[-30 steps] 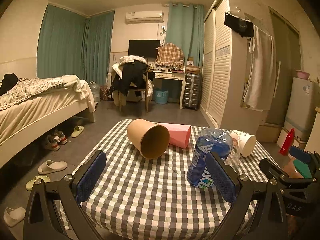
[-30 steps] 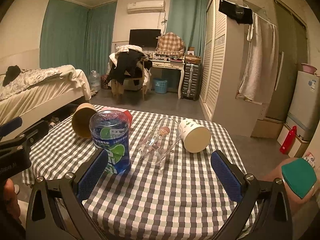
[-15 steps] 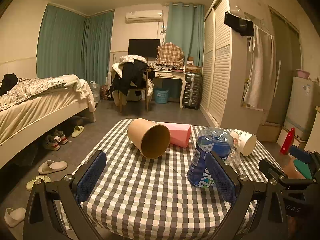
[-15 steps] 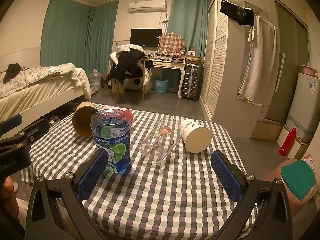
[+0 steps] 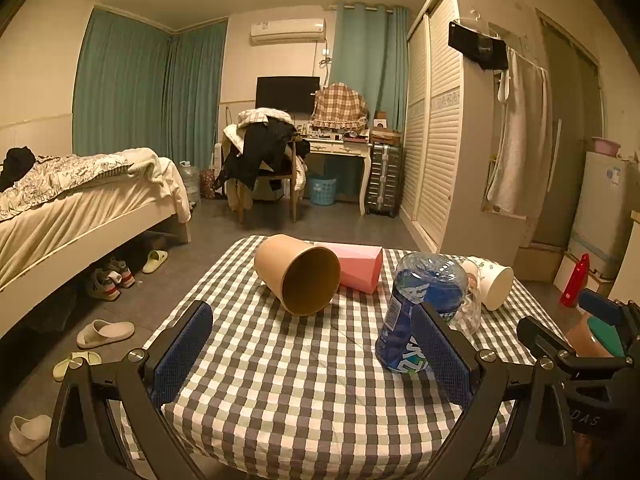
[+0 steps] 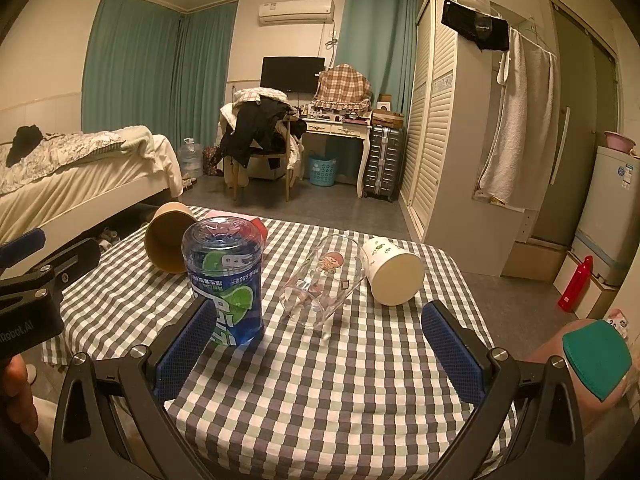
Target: Flip cup upside down
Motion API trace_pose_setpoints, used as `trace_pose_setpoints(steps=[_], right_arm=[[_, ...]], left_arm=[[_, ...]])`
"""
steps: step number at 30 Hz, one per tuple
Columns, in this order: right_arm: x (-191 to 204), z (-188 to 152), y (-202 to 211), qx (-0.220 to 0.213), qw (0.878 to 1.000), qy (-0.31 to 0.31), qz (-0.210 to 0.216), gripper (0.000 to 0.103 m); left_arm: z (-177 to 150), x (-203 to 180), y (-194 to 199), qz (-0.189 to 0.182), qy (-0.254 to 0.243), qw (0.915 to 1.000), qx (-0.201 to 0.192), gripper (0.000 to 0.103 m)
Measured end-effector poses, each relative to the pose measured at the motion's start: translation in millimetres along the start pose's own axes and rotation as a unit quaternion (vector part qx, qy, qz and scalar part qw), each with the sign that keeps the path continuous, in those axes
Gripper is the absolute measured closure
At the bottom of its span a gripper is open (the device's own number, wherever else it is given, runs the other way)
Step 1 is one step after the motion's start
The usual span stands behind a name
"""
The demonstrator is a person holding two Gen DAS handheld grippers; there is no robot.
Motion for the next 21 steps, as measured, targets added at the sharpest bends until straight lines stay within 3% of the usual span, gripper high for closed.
trace_pose_setpoints(steps=[21], right_arm=[[-0.3,-4.4,-7.8,0.008,1.0,0.005,-0.001,0.0]], left_arm=[[-1.3,2.6,-2.2,-0.001,0.0,1.0,0.001,0.001]])
Point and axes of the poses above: each gripper's, at about its wrist camera, not at the fingertips, and y roughly against the way its jaws point, x to its left, z to its top, the point moved 7 cm from there along -y, roughly the way its jaws point, and after that the axes turned 6 degrees about x, right-handed, at the moved point
